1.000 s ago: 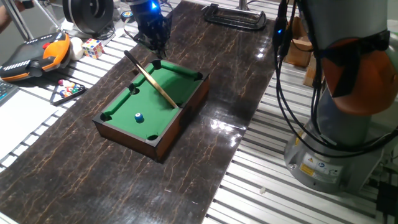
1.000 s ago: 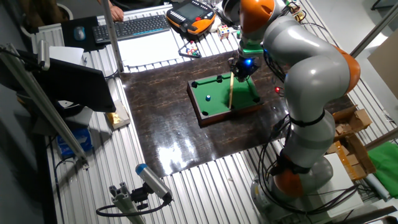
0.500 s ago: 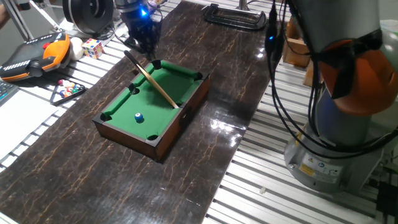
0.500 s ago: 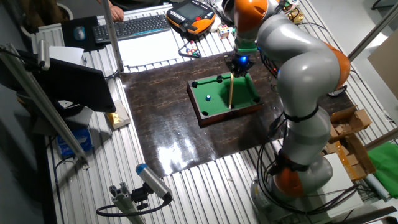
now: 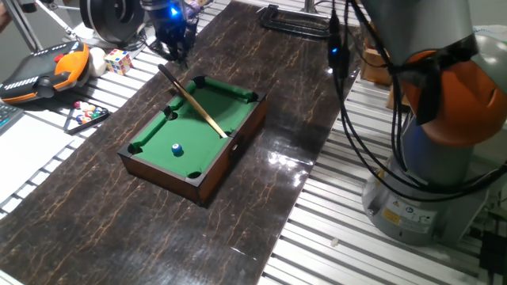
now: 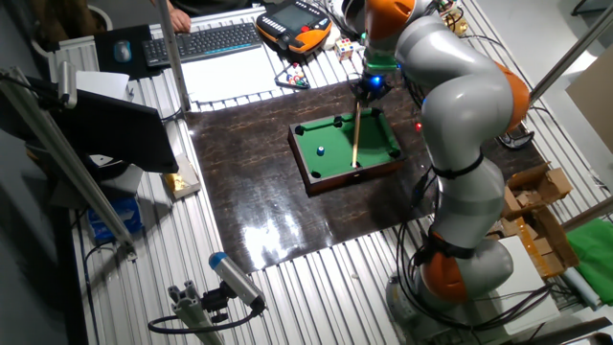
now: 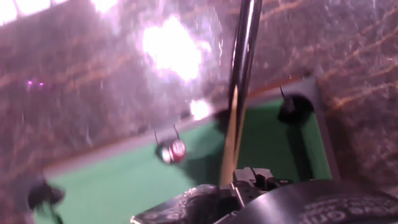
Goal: Hit the pool ball
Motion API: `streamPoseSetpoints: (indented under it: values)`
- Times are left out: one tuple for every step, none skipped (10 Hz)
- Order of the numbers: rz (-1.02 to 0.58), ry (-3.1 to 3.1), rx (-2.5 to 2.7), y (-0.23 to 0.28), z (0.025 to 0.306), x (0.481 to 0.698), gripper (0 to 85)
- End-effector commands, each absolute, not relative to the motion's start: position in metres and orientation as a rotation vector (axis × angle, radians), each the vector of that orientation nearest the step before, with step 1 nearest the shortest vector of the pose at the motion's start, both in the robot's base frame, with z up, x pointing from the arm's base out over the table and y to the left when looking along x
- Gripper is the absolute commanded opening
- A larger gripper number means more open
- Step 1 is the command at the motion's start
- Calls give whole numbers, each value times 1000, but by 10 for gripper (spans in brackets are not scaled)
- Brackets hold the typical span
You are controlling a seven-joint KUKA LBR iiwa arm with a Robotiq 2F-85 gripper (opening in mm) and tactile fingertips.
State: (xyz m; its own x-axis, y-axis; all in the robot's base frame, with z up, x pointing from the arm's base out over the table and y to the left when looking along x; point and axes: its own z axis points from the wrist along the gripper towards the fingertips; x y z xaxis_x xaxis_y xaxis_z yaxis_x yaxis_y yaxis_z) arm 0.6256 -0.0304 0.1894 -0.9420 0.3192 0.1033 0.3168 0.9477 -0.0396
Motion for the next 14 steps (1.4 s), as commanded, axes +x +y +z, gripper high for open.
streamPoseSetpoints:
  values:
    - [28,-2991,-504,-28,187,630,7]
    - [33,-2990,-495,-28,184,633,7]
    - [37,-2990,-483,-30,181,636,30]
    - [38,-2998,-487,-32,177,639,100]
    - [60,-3013,-483,-32,171,642,200]
    - [75,-3032,-477,-33,164,644,297]
    - [79,-3055,-473,-34,158,647,407]
    - [114,-3072,-445,-34,153,649,497]
    - [112,-3080,-441,-35,148,650,533]
    - [101,-3092,-445,-35,142,652,540]
    - [96,-3105,-446,-35,137,653,550]
    - [91,-3115,-440,-36,131,655,563]
    - [81,-3116,-437,-37,128,655,570]
    - [71,-3118,-440,-38,126,655,570]
